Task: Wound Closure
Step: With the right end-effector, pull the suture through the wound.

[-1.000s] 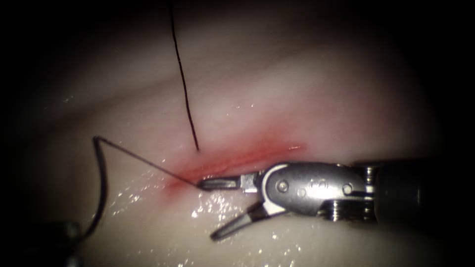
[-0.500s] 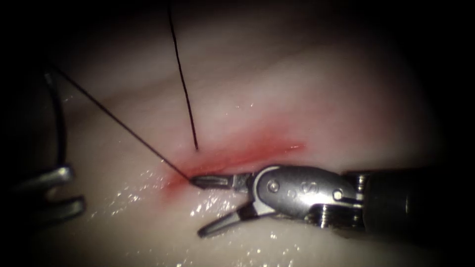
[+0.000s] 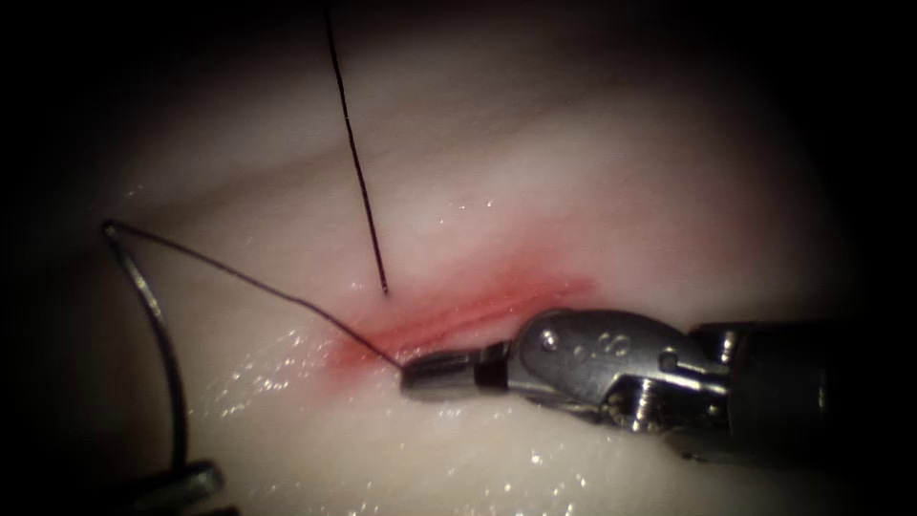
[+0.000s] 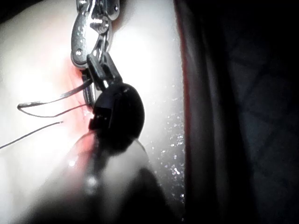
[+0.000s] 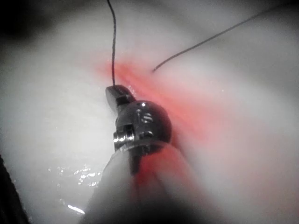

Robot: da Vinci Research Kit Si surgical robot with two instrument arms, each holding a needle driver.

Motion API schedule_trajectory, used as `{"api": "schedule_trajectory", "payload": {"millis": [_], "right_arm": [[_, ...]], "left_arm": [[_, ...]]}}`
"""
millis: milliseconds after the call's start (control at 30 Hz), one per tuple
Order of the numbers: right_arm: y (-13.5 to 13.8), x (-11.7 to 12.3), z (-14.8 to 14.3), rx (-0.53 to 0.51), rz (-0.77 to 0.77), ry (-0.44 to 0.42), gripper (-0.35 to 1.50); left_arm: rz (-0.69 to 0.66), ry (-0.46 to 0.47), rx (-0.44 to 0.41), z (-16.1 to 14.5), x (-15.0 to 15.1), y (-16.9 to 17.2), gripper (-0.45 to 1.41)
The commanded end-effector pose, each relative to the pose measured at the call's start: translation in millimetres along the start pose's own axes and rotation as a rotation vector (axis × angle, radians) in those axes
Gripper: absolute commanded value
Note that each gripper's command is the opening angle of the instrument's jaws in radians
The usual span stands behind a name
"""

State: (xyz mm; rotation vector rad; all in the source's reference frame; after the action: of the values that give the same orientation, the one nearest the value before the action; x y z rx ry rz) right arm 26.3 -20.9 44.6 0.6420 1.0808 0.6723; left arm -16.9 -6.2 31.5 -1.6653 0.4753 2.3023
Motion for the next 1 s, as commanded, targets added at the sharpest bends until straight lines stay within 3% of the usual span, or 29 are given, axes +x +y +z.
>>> {"api": "schedule_trajectory", "payload": {"millis": [33, 133, 167, 200, 333, 367, 400, 533, 633, 667, 800, 900, 1000], "right_arm": [[-3.3, -1.1, 0.3, 0.055, 0.000, -0.014, -0.35], [-6.8, -1.4, -0.3, 0.089, -0.003, -0.026, -0.35], [-6.8, -1.4, -0.3, 0.089, -0.003, -0.026, -0.35], [-9.5, -1.1, -1.0, 0.106, 0.002, -0.029, -0.35], [-14.0, -0.4, -1.9, 0.117, 0.005, -0.029, -0.35], [-14.0, -0.4, -1.9, 0.117, 0.005, -0.029, -0.35], [-16.1, -0.1, -1.9, 0.133, -0.003, -0.032, -0.35], [-18.7, 0.2, -1.6, 0.150, -0.032, -0.029, -0.35], [-19.7, 1.5, -1.0, 0.141, -0.204, -0.001, -0.35], [-19.3, 2.1, -0.8, 0.124, -0.237, 0.009, 0.09], [-17.2, 3.9, -0.6, 0.072, -0.363, 0.027, 1.01], [-15.1, 5.4, -0.9, 0.009, -0.378, 0.034, 1.35], [-13.9, 6.2, -1.3, -0.028, -0.382, 0.036, 1.40]], "left_arm": [[-0.013, 0.016, -0.003, 0.7, -0.7, 1.8, -0.45], [-0.024, 0.021, -0.019, 0.9, -1.0, 3.7, -0.45], [-0.024, 0.021, -0.019, 0.9, -1.0, 3.7, -0.45], [-0.034, 0.019, -0.033, 1.0, -1.1, 5.3, -0.45], [-0.051, 0.019, -0.062, 0.8, -1.1, 8.1, -0.45], [-0.051, 0.019, -0.062, 0.8, -1.1, 8.1, -0.45], [-0.053, 0.012, -0.073, 0.5, -0.8, 9.4, -0.45], [-0.053, 0.009, -0.079, 0.0, -0.4, 10.3, -0.45], [-0.059, 0.011, -0.088, -0.6, 0.0, 9.6, -0.45], [-0.062, 0.005, -0.085, -0.8, 0.1, 9.2, -0.45], [-0.087, -0.018, -0.066, -1.4, 0.0, 6.7, -0.45], [-0.060, -0.038, -0.035, -2.0, -0.2, 4.8, -0.45], [-0.050, -0.058, -0.015, -2.4, -0.4, 3.5, -0.45]]}}
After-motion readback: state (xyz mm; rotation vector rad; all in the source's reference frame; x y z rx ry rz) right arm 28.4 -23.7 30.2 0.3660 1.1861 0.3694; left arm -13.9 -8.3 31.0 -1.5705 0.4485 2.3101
